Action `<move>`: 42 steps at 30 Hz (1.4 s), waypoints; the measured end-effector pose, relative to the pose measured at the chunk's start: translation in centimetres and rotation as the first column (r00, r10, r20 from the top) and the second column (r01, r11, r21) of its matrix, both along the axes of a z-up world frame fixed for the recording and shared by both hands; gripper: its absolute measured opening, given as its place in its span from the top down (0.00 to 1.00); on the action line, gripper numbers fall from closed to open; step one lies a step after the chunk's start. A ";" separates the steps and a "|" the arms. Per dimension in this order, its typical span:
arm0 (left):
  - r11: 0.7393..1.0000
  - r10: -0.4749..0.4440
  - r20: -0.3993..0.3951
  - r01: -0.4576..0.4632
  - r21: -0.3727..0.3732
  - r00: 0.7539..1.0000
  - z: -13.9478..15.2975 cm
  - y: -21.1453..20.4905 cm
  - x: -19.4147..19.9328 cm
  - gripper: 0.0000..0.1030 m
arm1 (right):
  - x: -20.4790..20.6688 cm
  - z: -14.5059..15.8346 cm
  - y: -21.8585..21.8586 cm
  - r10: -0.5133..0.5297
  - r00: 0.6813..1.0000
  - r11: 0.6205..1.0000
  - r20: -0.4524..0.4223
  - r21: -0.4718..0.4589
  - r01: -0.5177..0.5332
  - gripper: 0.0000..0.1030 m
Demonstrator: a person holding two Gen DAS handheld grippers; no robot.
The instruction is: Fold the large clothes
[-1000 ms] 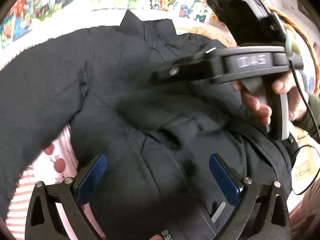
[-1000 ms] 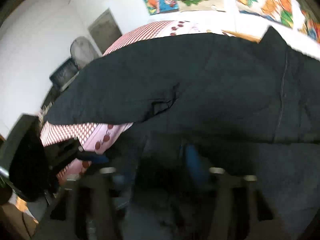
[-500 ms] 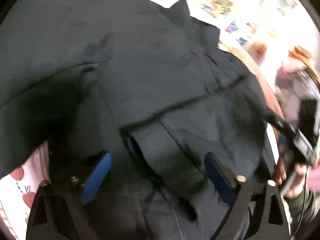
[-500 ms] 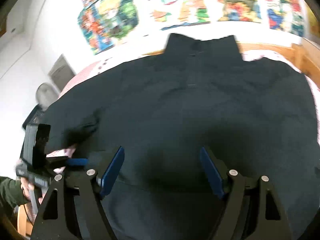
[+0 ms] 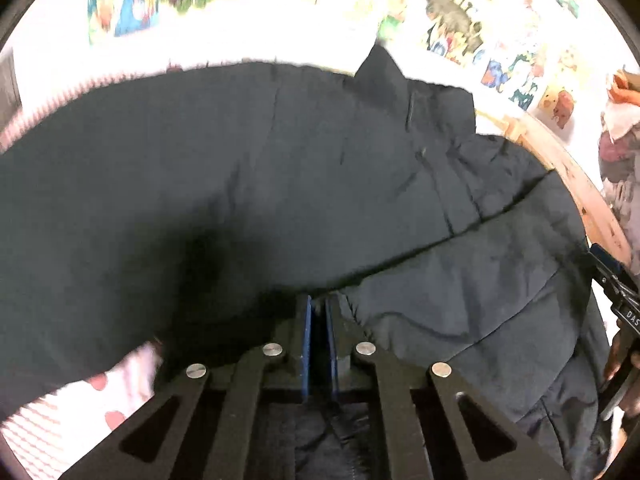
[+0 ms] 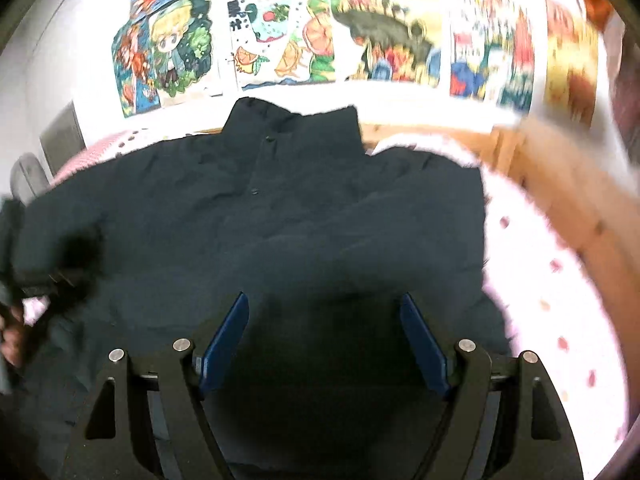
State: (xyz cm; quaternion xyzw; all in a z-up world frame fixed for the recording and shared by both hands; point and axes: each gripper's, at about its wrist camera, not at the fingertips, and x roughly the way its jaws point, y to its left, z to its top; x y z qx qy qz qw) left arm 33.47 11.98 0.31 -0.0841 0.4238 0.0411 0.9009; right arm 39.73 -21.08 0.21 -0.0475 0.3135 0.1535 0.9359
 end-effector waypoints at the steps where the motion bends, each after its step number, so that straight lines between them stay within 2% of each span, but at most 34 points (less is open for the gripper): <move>1: 0.999 0.007 0.044 -0.008 0.031 0.999 1.2 -0.1 -0.4 0.93 | 0.2 0.4 -0.2 -0.010 1.000 1.000 0.010 -0.006 0.010 0.29; 5: 0.989 0.054 0.180 -0.077 0.123 0.982 4.8 0.5 -1.3 0.94 | 1.3 1.0 -0.6 -0.050 0.999 0.999 0.020 -0.001 0.050 0.29; 7: 0.967 0.087 0.231 -0.138 0.216 0.969 6.1 0.6 -1.3 0.94 | 1.6 0.9 -0.7 -0.050 0.999 0.999 0.020 -0.011 0.050 0.29; 10: 0.947 0.109 0.230 -0.171 0.272 0.967 6.1 1.2 -0.6 0.93 | 2.0 0.3 0.0 -0.048 0.999 0.998 0.017 -0.039 0.049 0.29; 16: 0.899 0.098 0.175 -0.162 0.406 0.980 3.0 0.8 2.8 0.93 | 4.7 -1.4 2.4 -0.058 0.998 0.991 -0.027 -0.125 0.054 0.28; 18: 0.894 0.096 0.136 -0.145 0.423 0.986 1.8 0.7 3.7 0.93 | 5.8 -2.3 3.2 -0.070 0.996 0.984 -0.057 -0.167 0.060 0.27; 21: 0.881 0.107 0.071 -0.128 0.455 0.992 -0.4 1.0 4.9 0.93 | 7.1 -3.9 4.0 -0.102 0.989 0.970 -0.110 -0.231 0.075 0.15; 27: 0.871 0.105 0.025 -0.104 0.481 0.994 -2.4 0.9 5.9 0.91 | 8.8 -5.9 3.7 -0.101 0.980 0.977 -0.171 -0.200 0.066 0.04; 29: 0.874 0.102 0.027 -0.102 0.474 0.994 -2.3 0.9 5.8 0.90 | 8.9 -6.1 3.6 -0.098 0.980 0.979 -0.171 -0.194 0.064 0.03; 32: 0.899 0.088 0.044 -0.098 0.427 0.995 -1.8 1.4 5.2 0.87 | 9.0 -6.3 3.5 -0.095 0.983 0.980 -0.159 -0.189 0.064 0.02; 37: 0.922 0.071 0.058 -0.088 0.377 0.996 -0.9 1.6 3.6 0.73 | 8.6 -6.2 3.5 -0.096 0.987 0.979 -0.129 -0.191 0.071 0.02; 38: 0.923 0.065 0.066 -0.086 0.376 0.996 -0.6 1.6 3.1 0.66 | 8.3 -5.9 3.5 -0.098 0.988 0.979 -0.121 -0.190 0.074 0.02; 40: 0.922 0.047 0.094 -0.079 0.379 0.994 0.2 1.0 1.9 0.43 | 7.7 -5.3 3.4 -0.106 0.989 0.979 -0.100 -0.185 0.086 0.02; 41: 0.920 0.035 0.125 -0.081 0.384 0.992 0.8 0.6 0.8 0.26 | 7.1 -4.9 3.5 -0.104 0.991 0.981 -0.086 -0.174 0.088 0.02; 42: 0.916 0.028 0.159 -0.089 0.391 0.987 1.3 0.3 0.0 0.18 | 6.6 -4.2 3.5 -0.094 0.993 0.985 -0.067 -0.155 0.083 0.02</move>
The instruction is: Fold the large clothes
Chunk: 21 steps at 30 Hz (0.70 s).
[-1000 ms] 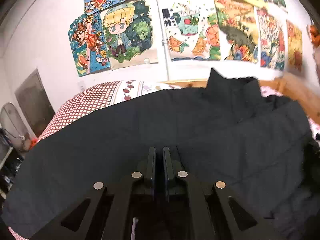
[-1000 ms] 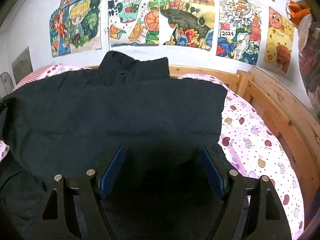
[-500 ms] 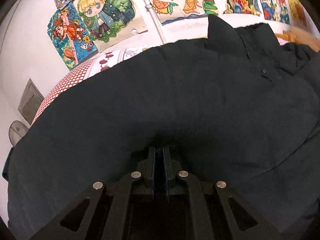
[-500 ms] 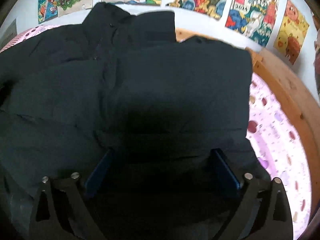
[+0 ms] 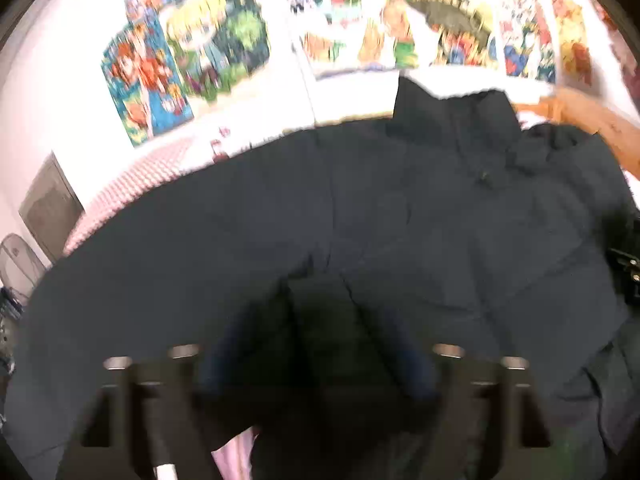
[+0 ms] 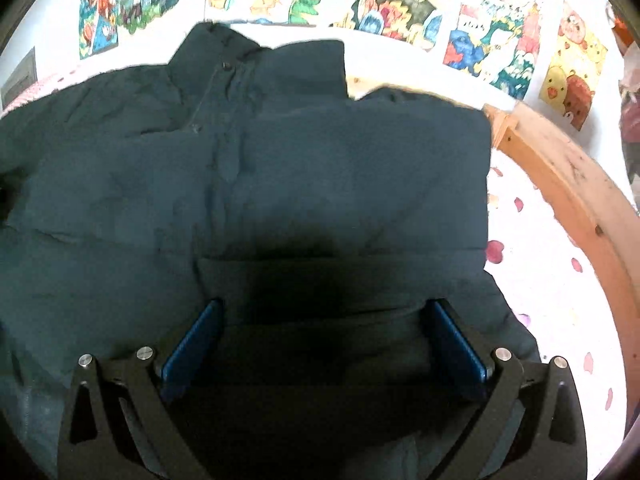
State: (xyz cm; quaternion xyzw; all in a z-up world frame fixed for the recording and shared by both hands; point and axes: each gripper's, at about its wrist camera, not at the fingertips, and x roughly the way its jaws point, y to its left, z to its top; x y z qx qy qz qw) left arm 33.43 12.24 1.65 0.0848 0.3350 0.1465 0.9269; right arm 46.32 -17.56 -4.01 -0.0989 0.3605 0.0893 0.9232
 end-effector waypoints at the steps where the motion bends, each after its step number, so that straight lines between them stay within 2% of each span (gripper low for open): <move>1: 1.000 -0.006 0.028 0.006 0.008 1.000 0.6 -0.1 -0.6 0.17 | -0.9 0.5 0.1 0.006 1.000 1.000 0.016 0.013 -0.007 0.02; 4: 0.999 -0.036 0.097 0.034 0.024 0.995 2.2 -1.0 -3.2 0.16 | -2.4 2.3 0.4 0.023 0.998 0.998 0.056 0.060 -0.026 0.02; 7: 0.999 -0.031 0.149 0.029 0.015 0.988 3.5 -1.1 -5.1 0.09 | -3.8 4.4 0.7 0.036 0.995 0.991 0.088 0.126 -0.047 0.02; 10: 1.000 -0.002 0.215 0.003 -0.002 0.977 5.1 -0.7 -7.3 0.00 | -5.6 6.2 1.6 0.059 0.991 0.979 0.116 0.188 -0.081 0.02; 14: 0.999 0.051 0.300 -0.050 -0.008 0.952 6.6 0.3 -10.3 0.00 | -7.4 7.8 3.4 0.110 0.984 0.959 0.141 0.247 -0.142 0.02; 21: 0.996 0.079 0.363 -0.059 -0.067 0.928 8.1 2.1 -15.5 0.00 | -9.6 7.9 8.0 0.213 0.965 0.945 0.155 0.217 -0.244 0.02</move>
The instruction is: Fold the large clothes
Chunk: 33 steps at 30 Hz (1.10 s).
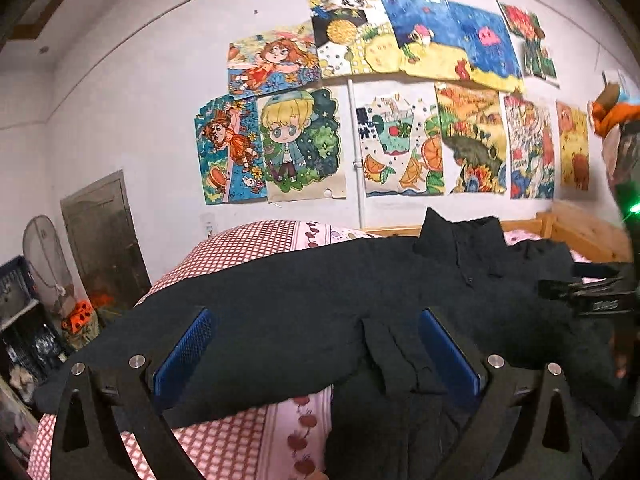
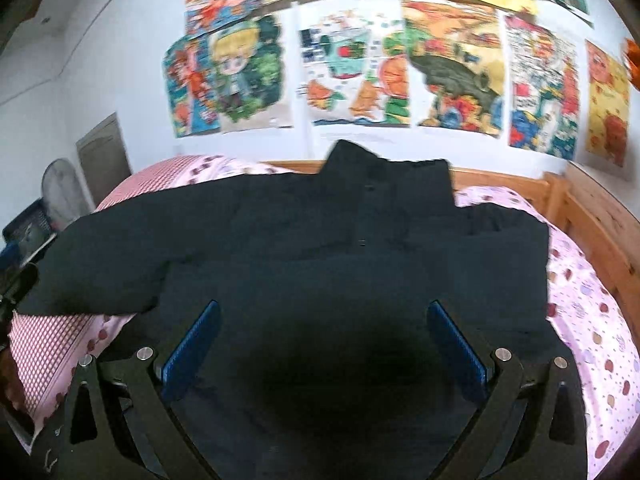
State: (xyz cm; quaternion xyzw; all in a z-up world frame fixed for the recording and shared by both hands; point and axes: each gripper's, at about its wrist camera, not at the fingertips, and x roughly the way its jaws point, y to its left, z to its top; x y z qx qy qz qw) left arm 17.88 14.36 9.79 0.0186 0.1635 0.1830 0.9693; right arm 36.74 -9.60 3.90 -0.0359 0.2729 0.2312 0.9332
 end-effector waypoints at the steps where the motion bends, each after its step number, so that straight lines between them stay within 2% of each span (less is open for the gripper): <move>1: 1.000 -0.001 0.005 0.001 -0.005 1.000 0.1 0.3 -0.7 0.00 | -0.2 0.1 0.7 0.009 1.000 1.000 0.002 -0.007 -0.009 0.02; 11: 0.998 0.047 -0.039 -0.049 -0.042 0.998 -0.8 4.4 -3.6 0.00 | -1.0 -1.3 8.2 0.088 0.996 0.995 -0.029 -0.046 -0.090 0.02; 14: 0.992 0.083 -0.076 -0.090 -0.088 0.994 -1.5 6.4 -4.0 0.00 | -0.6 -2.6 10.7 0.102 0.994 0.992 -0.048 -0.070 -0.105 0.02; 16: 0.980 0.118 -0.110 -0.133 -0.145 0.987 -2.3 8.3 -4.4 0.00 | -0.4 -3.4 12.3 0.111 0.992 0.989 -0.060 -0.095 -0.117 0.02; 20: 0.916 0.213 -0.152 -0.251 -0.312 0.965 -4.1 13.2 -6.4 0.00 | 0.0 -5.5 14.9 0.123 0.988 0.977 -0.092 -0.163 -0.137 0.02; 22: 0.856 0.278 -0.154 -0.318 -0.407 0.948 -5.1 15.8 -8.0 0.00 | 0.2 -6.4 15.6 0.121 0.986 0.971 -0.111 -0.192 -0.140 0.02; 24: 0.780 0.337 -0.145 -0.363 -0.511 0.930 -6.2 18.5 -9.8 0.00 | 0.6 -7.5 16.2 0.110 0.983 0.966 -0.146 -0.219 -0.141 0.02; 26: 0.725 0.372 -0.159 -0.394 -0.565 0.914 -7.3 20.4 -10.7 0.00 | 1.1 -8.7 16.6 0.100 0.977 0.961 -0.190 -0.237 -0.144 0.02; 27: 0.689 0.395 -0.171 -0.414 -0.595 0.902 -7.9 21.8 -10.9 0.00 | 1.3 -9.2 16.8 0.097 0.974 0.959 -0.203 -0.242 -0.146 0.02; 28: 0.668 0.406 -0.171 -0.420 -0.614 0.898 -8.3 22.7 -11.0 0.00 | 1.4 -9.5 16.8 0.097 0.972 0.959 -0.214 -0.242 -0.149 0.02; 31: 0.650 0.421 -0.154 -0.416 -0.636 0.894 -8.8 24.4 -10.5 0.00 | 1.5 -9.8 16.9 0.099 0.967 0.960 -0.235 -0.232 -0.155 0.01; 33: 0.665 0.432 -0.133 -0.414 -0.622 0.892 -8.6 24.9 -9.6 0.01 | 1.3 -9.8 16.8 0.103 0.966 0.962 -0.237 -0.225 -0.157 0.01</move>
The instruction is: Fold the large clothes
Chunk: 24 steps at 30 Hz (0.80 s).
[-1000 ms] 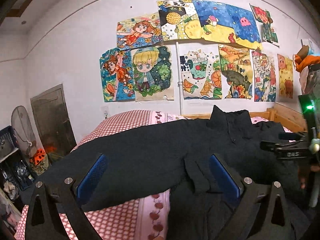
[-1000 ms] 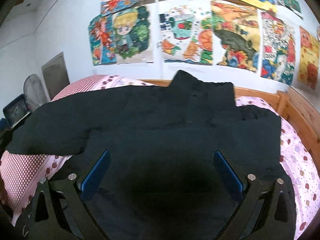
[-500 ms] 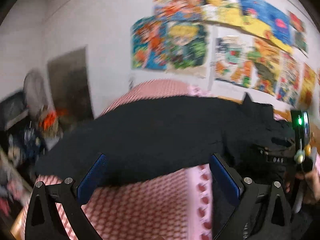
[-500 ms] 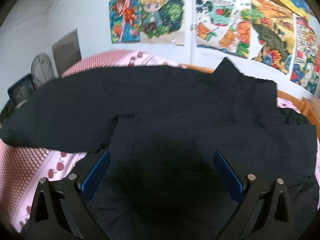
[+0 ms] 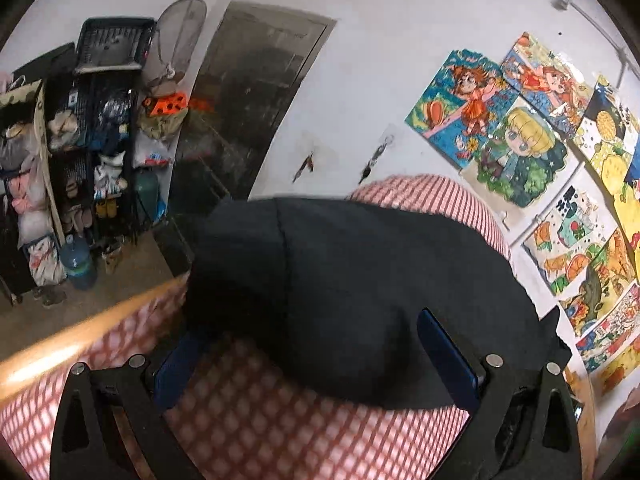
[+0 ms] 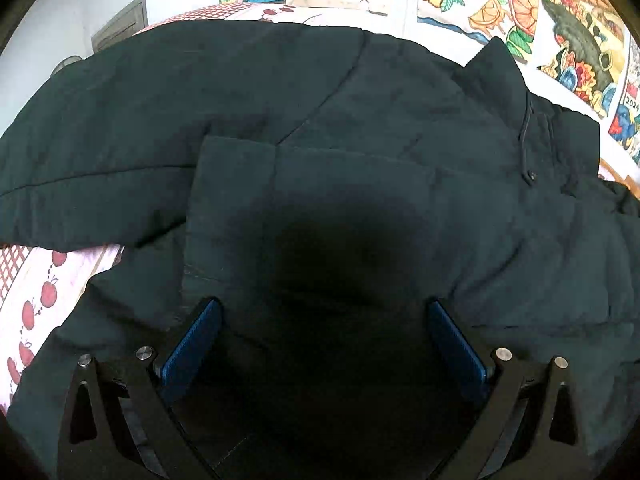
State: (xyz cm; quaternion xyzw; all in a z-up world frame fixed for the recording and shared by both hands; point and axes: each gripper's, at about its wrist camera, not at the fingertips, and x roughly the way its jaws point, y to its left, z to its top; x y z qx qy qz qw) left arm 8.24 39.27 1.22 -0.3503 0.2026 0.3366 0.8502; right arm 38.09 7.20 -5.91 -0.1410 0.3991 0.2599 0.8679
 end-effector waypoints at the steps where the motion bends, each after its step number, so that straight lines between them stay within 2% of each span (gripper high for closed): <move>1: 1.000 0.007 -0.005 -0.007 0.018 1.000 0.1 0.2 0.6 0.01 | -0.2 0.2 -0.1 0.001 1.000 1.000 -0.001 0.005 -0.001 0.01; 2: 1.000 0.015 -0.010 -0.015 0.024 1.000 0.1 0.3 0.9 0.02 | -0.4 0.2 -0.2 0.002 1.000 1.000 -0.002 0.009 -0.002 0.02; 4: 0.998 0.053 -0.039 -0.052 0.026 0.998 0.0 0.5 1.7 0.21 | -0.8 1.0 -0.7 -0.001 1.000 0.999 -0.015 0.033 0.002 0.02; 6: 0.995 0.095 -0.073 -0.094 0.026 0.993 -0.1 0.5 1.2 0.48 | -0.9 1.8 -1.6 -0.010 0.999 0.996 -0.046 0.083 0.014 0.02; 9: 0.992 0.122 -0.037 -0.121 0.042 0.992 0.4 0.4 0.9 0.72 | -1.0 2.9 -3.7 -0.024 0.994 0.983 -0.110 0.178 0.043 0.02; 12: 0.987 0.120 -0.009 -0.118 0.106 0.993 2.0 -0.6 1.3 0.80 | -1.2 4.0 -6.0 -0.053 0.989 0.968 -0.139 0.234 0.085 0.02; 16: 0.967 0.062 0.072 -0.078 0.243 0.995 5.8 -3.9 1.9 0.83 | -0.9 5.8 -8.9 -0.091 0.990 0.957 -0.106 0.266 0.117 0.02; 20: 0.926 -0.068 0.161 0.002 0.377 0.985 10.3 -8.7 2.9 0.84 | -0.6 7.5 -13.2 -0.125 0.985 0.915 -0.122 0.369 0.162 0.02; 22: 0.902 -0.157 0.192 0.062 0.426 0.969 12.4 -11.4 3.8 0.84 | -0.4 8.4 -15.8 -0.146 0.980 0.877 -0.138 0.441 0.193 0.02; 24: 0.876 -0.231 0.206 0.111 0.469 0.951 13.9 -13.9 4.4 0.84 | -0.1 8.8 -17.6 -0.182 0.974 0.865 -0.136 0.448 0.225 0.01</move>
